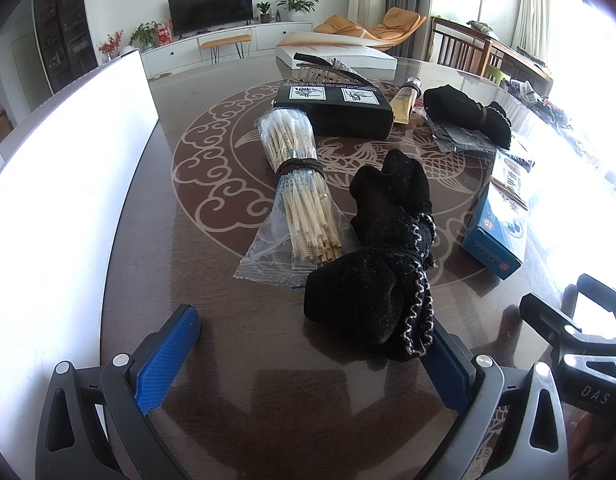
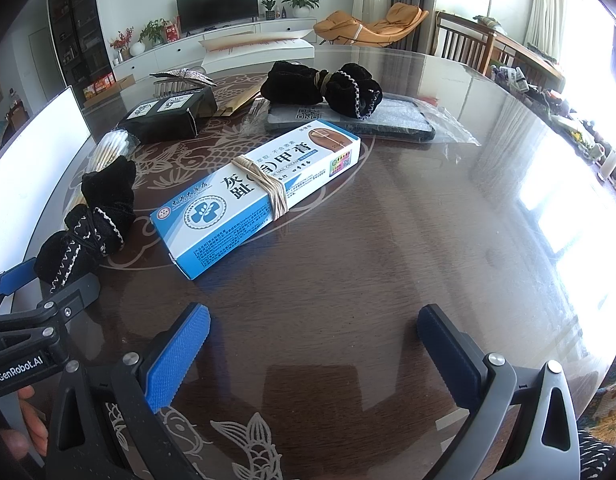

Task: Organize objects
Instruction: 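Grasp the black socks with the left tool while the right tool grasps the blue ointment box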

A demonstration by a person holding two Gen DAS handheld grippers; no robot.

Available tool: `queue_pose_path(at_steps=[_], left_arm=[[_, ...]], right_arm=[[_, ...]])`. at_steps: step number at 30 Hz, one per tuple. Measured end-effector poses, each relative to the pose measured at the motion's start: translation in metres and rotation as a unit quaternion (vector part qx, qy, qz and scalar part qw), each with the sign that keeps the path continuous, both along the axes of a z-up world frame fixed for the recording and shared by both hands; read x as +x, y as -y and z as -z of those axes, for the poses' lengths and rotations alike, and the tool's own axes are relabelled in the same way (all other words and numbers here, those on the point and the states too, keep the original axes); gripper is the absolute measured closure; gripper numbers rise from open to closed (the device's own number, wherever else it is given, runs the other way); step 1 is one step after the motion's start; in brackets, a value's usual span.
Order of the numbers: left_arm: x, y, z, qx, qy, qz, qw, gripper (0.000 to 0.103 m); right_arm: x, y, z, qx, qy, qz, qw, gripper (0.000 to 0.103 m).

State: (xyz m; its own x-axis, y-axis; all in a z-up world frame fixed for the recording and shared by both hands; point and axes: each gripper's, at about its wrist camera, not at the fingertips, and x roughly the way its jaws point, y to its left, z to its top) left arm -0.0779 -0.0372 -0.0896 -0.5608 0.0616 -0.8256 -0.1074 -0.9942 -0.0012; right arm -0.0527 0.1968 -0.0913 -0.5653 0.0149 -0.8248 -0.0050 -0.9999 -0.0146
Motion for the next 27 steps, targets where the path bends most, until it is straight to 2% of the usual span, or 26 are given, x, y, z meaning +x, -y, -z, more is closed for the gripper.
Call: queue_pose_path(at_steps=[3, 7, 10, 11, 13, 16, 19, 21, 23, 27], left_arm=[[0.016, 0.002, -0.001, -0.003, 0.015, 0.013, 0.9998, 0.000], [0.042, 0.008, -0.002, -0.004, 0.014, 0.015, 0.9998, 0.000], [0.038, 0.009, -0.005, -0.010, 0.048, 0.008, 0.9988, 0.000], [0.036, 0.009, -0.010, -0.007, 0.043, 0.003, 0.9990, 0.006], [0.035, 0.004, -0.027, 0.005, 0.004, 0.017, 0.9998, 0.013], [0.023, -0.020, -0.048, -0.029, -0.036, 0.056, 0.9974, 0.013], [0.007, -0.049, -0.050, -0.069, -0.057, 0.100, 0.9910, 0.013], [-0.005, -0.063, -0.041, -0.097, -0.054, 0.123, 0.9862, 0.029], [-0.015, -0.071, -0.028, -0.111, -0.033, 0.134, 0.9842, 0.069], [-0.004, -0.066, -0.029, -0.079, -0.030, 0.133, 0.9876, 0.071]], right_arm=[[0.000, 0.000, 0.000, -0.001, 0.000, 0.001, 1.000, 0.000], [0.000, 0.001, -0.001, 0.000, -0.002, 0.001, 1.000, 0.000], [0.001, 0.001, -0.001, 0.000, -0.003, 0.002, 1.000, 0.000], [0.001, 0.001, -0.001, 0.000, -0.003, 0.002, 1.000, 0.000], [0.001, 0.001, -0.001, -0.001, -0.003, 0.002, 1.000, 0.000], [0.000, 0.001, -0.001, -0.002, -0.002, 0.001, 1.000, 0.000], [0.000, -0.003, -0.002, -0.015, -0.002, 0.002, 1.000, 0.000], [0.001, -0.014, -0.004, -0.029, -0.004, 0.026, 0.999, 0.000], [0.003, -0.032, -0.006, -0.055, -0.010, 0.064, 0.996, 0.000], [0.007, -0.057, -0.011, -0.105, -0.025, 0.108, 0.988, 0.000]])
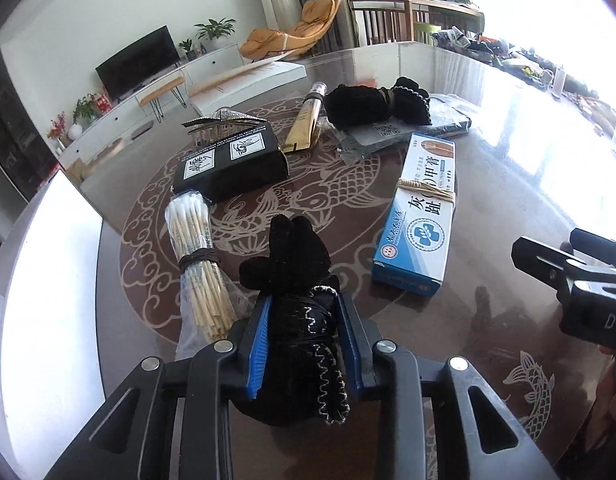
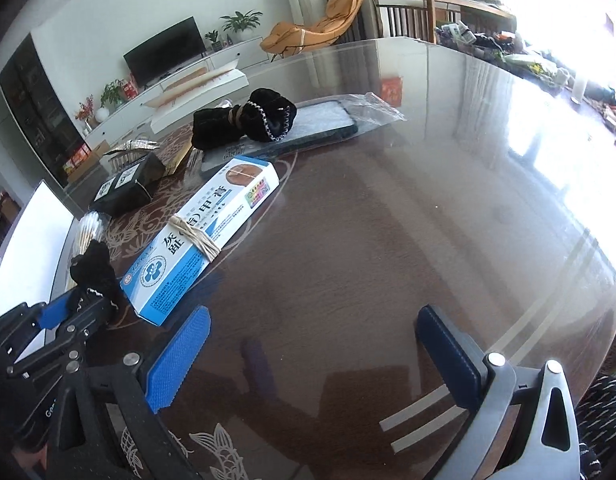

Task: Organize objects
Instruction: 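Grasp the black socks with the left tool while the right tool grasps the blue ointment box, then carry socks and ointment box into the white bin and open both tools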

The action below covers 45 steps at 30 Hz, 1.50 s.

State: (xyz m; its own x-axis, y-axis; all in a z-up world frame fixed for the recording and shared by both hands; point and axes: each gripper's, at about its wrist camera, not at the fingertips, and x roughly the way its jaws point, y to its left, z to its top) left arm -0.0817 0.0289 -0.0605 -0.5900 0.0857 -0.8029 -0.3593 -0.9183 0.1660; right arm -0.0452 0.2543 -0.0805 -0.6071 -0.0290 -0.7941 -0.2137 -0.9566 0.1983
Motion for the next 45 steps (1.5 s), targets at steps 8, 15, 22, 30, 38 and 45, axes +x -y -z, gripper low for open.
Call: queue_pose_path(at_steps=[8, 15, 22, 30, 38, 45], left_arm=[[0.063, 0.027, 0.006, 0.020, 0.017, -0.040, 0.9988, 0.061], [0.055, 0.035, 0.014, 0.032, 0.011, -0.043, 0.9985, 0.067], [0.073, 0.055, 0.002, 0.099, 0.011, -0.063, 0.9931, 0.070], [0.108, 0.081, -0.064, 0.193, -0.019, -0.055, 0.9795, 0.070], [0.123, 0.182, -0.126, 0.214, -0.068, -0.138, 0.9646, 0.070], [0.138, 0.284, -0.120, 0.122, -0.067, -0.264, 0.9546, 0.066]], right_arm=[[-0.002, -0.001, -0.002, -0.037, -0.010, -0.012, 0.999, 0.000], [-0.056, 0.035, -0.022, -0.110, 0.022, -0.071, 0.991, 0.000], [-0.106, 0.083, -0.006, 0.020, 0.093, -0.090, 0.991, 0.051], [-0.035, 0.040, -0.010, -0.105, 0.050, -0.144, 0.983, 0.057], [-0.018, 0.109, -0.075, -0.305, 0.022, -0.256, 0.917, 0.058], [0.001, 0.267, -0.139, -0.289, 0.005, -0.406, 0.867, 0.057]])
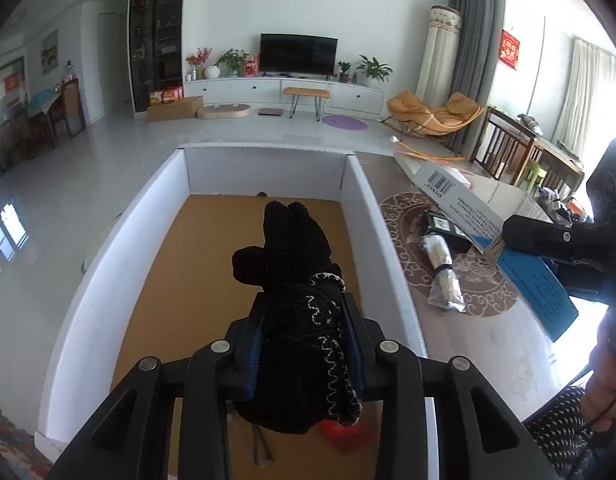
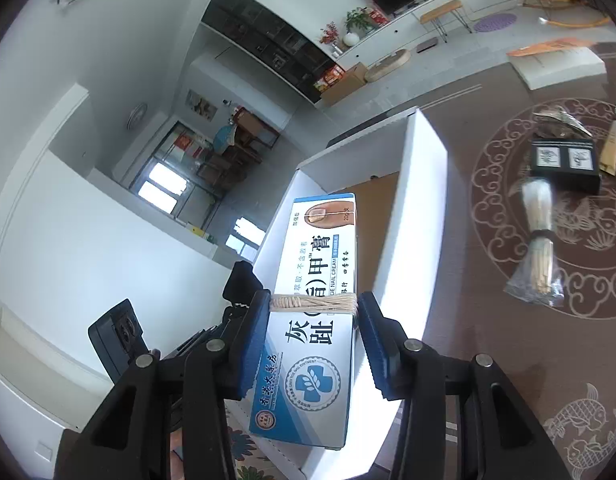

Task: Organize objects
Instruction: 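Carry socks and ointment box into the white bin and open both tools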

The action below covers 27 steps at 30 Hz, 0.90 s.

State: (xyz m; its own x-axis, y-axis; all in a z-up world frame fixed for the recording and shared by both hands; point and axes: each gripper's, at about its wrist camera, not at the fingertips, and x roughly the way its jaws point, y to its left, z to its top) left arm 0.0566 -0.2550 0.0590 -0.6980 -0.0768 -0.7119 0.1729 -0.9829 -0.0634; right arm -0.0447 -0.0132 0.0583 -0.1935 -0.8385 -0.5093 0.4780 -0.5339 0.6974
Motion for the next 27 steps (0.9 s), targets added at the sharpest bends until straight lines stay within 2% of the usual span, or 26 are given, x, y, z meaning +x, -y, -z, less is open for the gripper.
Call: queue_pose_path(at_steps=[1, 3, 4, 6, 7, 8, 11, 13, 15, 17, 19, 22, 24, 27], left_arm=[[0.002, 0.011, 0.006, -0.013, 0.012, -0.022, 0.9996, 0.064], [0.004, 0.033, 0.023, -0.034, 0.043, -0.071, 0.9959, 0.048], [0.006, 0.043, 0.031, -0.039, 0.059, -0.098, 0.9927, 0.030], [0.015, 0.057, 0.042, -0.035, 0.063, -0.133, 0.9884, 0.027], [0.019, 0.061, 0.045, -0.028, 0.061, -0.140, 0.9879, 0.027], [0.022, 0.061, 0.046, -0.023, 0.057, -0.144, 0.9877, 0.027], [0.022, 0.049, 0.044, -0.025, 0.035, -0.139, 0.9893, 0.027], [0.016, 0.031, 0.037, -0.015, 0.015, -0.117, 0.9928, 0.027], [0.008, 0.008, 0.029, 0.000, -0.006, -0.085, 0.9964, 0.027], [-0.001, -0.024, 0.022, 0.015, -0.020, -0.042, 0.9988, 0.024], [-0.013, -0.063, 0.014, 0.029, -0.031, 0.005, 0.9991, 0.024], [-0.020, -0.129, 0.012, 0.059, -0.036, 0.092, 0.9934, 0.021], [-0.025, -0.174, 0.016, 0.064, -0.031, 0.147, 0.9865, 0.013], [-0.034, -0.224, 0.029, 0.078, -0.008, 0.199, 0.9768, 0.011]], right_arm=[[0.003, 0.024, 0.000, 0.011, -0.006, -0.015, 1.000, 0.057], [0.012, 0.068, 0.006, 0.028, -0.014, -0.050, 0.998, 0.056], [0.015, 0.088, 0.014, 0.043, -0.011, -0.074, 0.996, 0.053], [0.018, 0.112, 0.031, 0.068, 0.016, -0.108, 0.992, 0.044], [0.021, 0.113, 0.035, 0.070, 0.015, -0.109, 0.991, 0.039], [0.025, 0.111, 0.036, 0.080, -0.002, -0.105, 0.991, 0.030], [0.029, 0.087, 0.032, 0.129, -0.079, -0.069, 0.986, 0.018], [0.026, 0.059, 0.031, 0.157, -0.118, -0.022, 0.980, 0.010], [0.018, 0.022, 0.034, 0.194, -0.148, 0.038, 0.969, 0.005], [0.007, -0.020, 0.041, 0.225, -0.157, 0.097, 0.957, 0.003], [-0.005, -0.067, 0.054, 0.245, -0.143, 0.149, 0.947, 0.002], [-0.015, -0.130, 0.079, 0.265, -0.102, 0.216, 0.934, 0.002], [-0.021, -0.167, 0.091, 0.279, -0.085, 0.255, 0.922, 0.002], [-0.017, -0.214, 0.108, 0.300, -0.064, 0.296, 0.905, 0.002]])
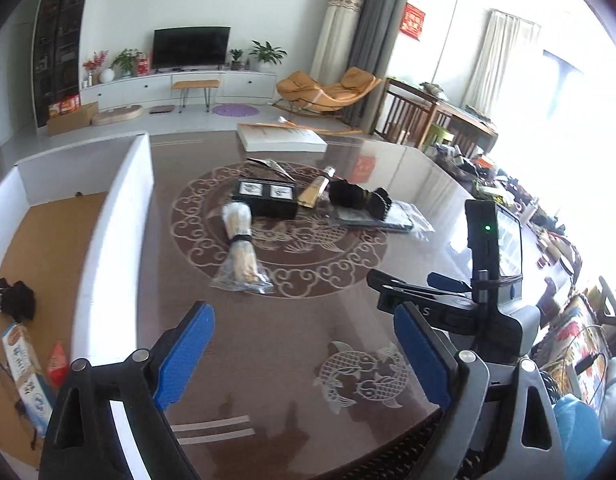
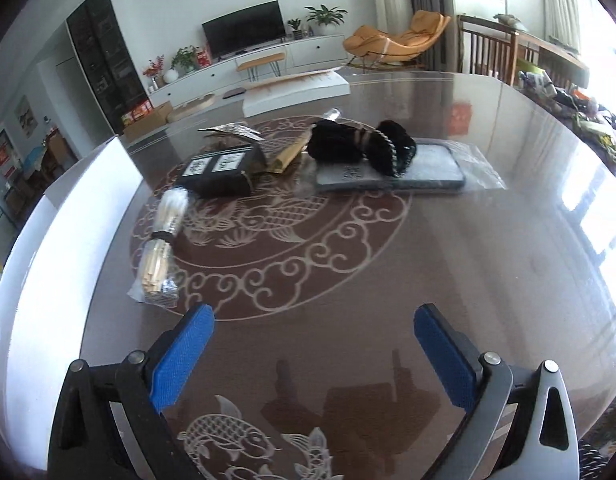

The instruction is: Organize objects

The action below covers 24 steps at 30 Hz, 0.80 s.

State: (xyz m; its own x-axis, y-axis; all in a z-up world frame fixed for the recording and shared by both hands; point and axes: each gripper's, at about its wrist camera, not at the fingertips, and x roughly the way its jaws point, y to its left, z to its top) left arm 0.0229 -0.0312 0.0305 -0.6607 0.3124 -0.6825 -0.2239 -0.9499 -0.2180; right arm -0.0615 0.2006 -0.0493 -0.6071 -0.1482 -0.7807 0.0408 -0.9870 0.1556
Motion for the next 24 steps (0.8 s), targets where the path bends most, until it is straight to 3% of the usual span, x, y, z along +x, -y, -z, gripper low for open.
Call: queue_pose_path(at_steps=[6, 10, 20, 24], left_arm=[[-0.022, -0.048, 0.053, -0.031, 0.033, 0.014, 0.9989, 0.011], [-0.031, -0.044, 0.085, -0.066, 0.048, -0.008, 0.9967, 0.011], [-0.035, -0.021, 0.112, -0.094, 0.061, -0.036, 0.9931, 0.011], [-0.032, -0.022, 0.112, -0.104, 0.055, -0.033, 0.9925, 0.011]], right_arm=[[0.005, -0.046, 0.019, -0.029, 0.030, 0.066, 0.997, 0.002], [0.006, -0.035, 0.023, 0.007, 0.035, 0.063, 0.997, 0.002], [0.004, -0.015, 0.036, 0.084, 0.052, 0.054, 0.994, 0.000], [0.006, -0.015, 0.035, 0.082, 0.050, 0.055, 0.994, 0.000]])
